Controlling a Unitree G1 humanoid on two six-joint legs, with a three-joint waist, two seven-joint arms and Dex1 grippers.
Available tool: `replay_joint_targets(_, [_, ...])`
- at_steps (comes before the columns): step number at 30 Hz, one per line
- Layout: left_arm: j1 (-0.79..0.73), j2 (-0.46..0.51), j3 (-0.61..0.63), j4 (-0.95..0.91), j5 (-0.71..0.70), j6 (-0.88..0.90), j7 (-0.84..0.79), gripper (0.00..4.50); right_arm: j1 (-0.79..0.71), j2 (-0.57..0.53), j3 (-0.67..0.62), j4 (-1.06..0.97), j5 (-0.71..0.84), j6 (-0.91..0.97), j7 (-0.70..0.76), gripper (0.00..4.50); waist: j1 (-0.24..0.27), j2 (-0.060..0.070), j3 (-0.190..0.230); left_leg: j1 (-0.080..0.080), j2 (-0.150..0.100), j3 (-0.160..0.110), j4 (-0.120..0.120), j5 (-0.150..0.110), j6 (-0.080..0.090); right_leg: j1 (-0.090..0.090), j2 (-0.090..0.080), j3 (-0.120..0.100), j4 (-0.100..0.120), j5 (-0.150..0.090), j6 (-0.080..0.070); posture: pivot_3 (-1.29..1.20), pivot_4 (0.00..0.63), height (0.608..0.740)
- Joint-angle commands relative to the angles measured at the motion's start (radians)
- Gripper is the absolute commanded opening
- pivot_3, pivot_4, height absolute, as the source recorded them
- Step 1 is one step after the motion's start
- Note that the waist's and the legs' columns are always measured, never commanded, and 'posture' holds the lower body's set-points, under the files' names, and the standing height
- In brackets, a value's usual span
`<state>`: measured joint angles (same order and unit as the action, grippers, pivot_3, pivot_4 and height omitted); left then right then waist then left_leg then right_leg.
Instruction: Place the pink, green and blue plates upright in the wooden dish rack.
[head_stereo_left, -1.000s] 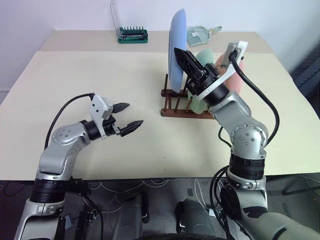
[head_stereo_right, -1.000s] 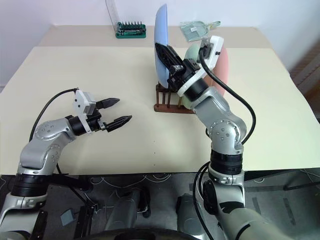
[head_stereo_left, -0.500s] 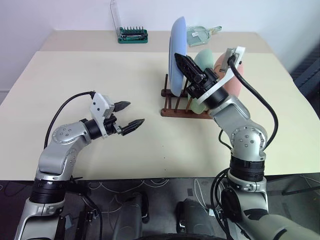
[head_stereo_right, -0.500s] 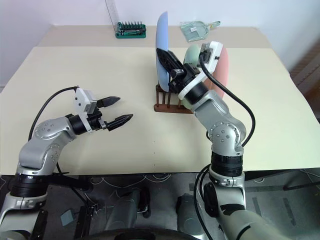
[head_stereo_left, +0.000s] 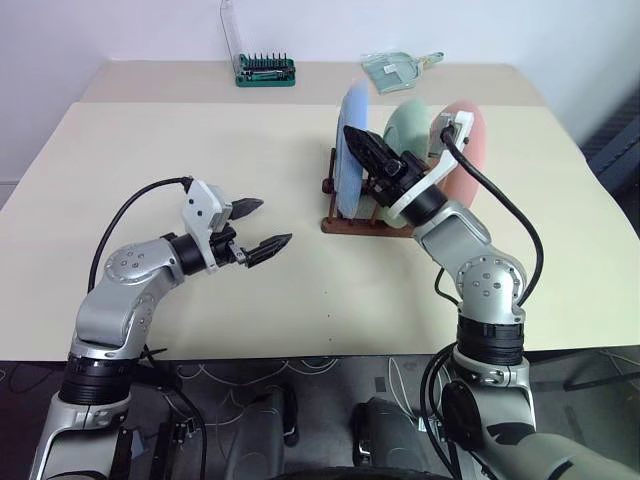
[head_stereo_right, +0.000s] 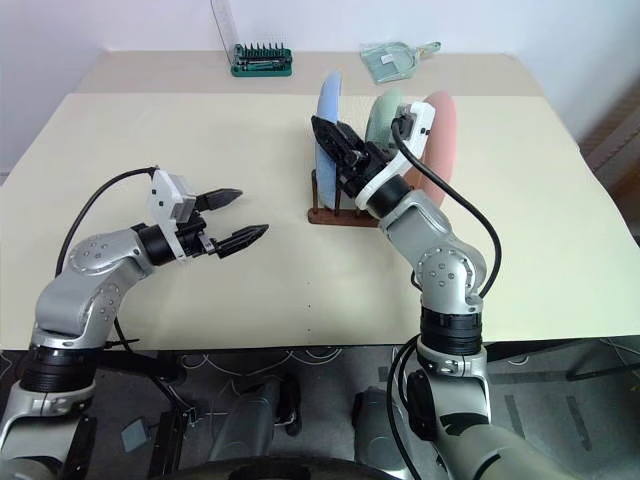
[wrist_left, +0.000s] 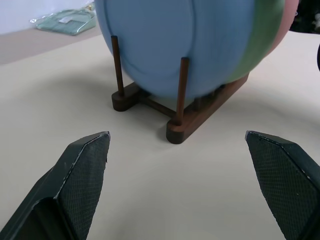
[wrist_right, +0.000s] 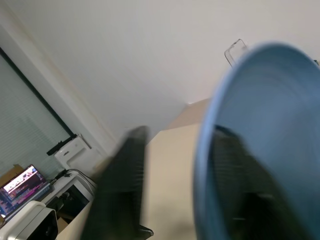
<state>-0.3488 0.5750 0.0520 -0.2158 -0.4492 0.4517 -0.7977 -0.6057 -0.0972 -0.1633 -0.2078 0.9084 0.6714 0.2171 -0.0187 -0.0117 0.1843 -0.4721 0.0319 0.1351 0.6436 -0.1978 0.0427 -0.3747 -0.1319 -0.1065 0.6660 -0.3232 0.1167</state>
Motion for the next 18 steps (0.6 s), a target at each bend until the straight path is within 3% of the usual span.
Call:
replay_joint_targets(1, [-0.009, -0.006, 0.008, -0.038, -0.015, -0.004, 0.003, 4.50, -0.016, -0.009, 0.005, -0.036, -0.011, -0.012, 0.003, 3.90, 0.000, 0.000, 0.000, 0.000, 0.000, 0.000, 0.000, 0.000, 0.000, 0.000, 0.000, 0.000, 0.000, 0.000, 0.000, 0.00, 0.150, 0.736])
replay_joint_targets(2, [-0.009, -0.006, 0.008, -0.040, -0.015, -0.003, 0.003, 4.50, -0.016, -0.011, 0.007, -0.039, -0.014, -0.013, 0.004, 4.43, 0.000, 0.000, 0.000, 0.000, 0.000, 0.000, 0.000, 0.000, 0.000, 0.000, 0.000, 0.000, 0.000, 0.000, 0.000, 0.00, 0.150, 0.736])
replay_joint_targets(12, [0.002, -0.013, 0.011, -0.008, -0.003, -0.031, -0.011, 4.50, -0.102, -0.128, 0.037, -0.109, -0.108, -0.024, 0.040, 4.43, 0.000, 0.001, 0.000, 0.000, 0.000, 0.000, 0.000, 0.000, 0.000, 0.000, 0.000, 0.000, 0.000, 0.000, 0.000, 0.00, 0.150, 0.736])
replay_joint_targets(18, [0.009, -0.025, 0.010, 0.022, 0.007, -0.065, -0.017, 4.50, -0.124, -0.279, 0.061, -0.193, -0.195, -0.024, 0.114, 4.43, 0.003, 0.001, 0.000, 0.000, 0.000, 0.000, 0.000, 0.000, 0.000, 0.000, 0.000, 0.000, -0.001, 0.000, 0.000, 0.00, 0.150, 0.736])
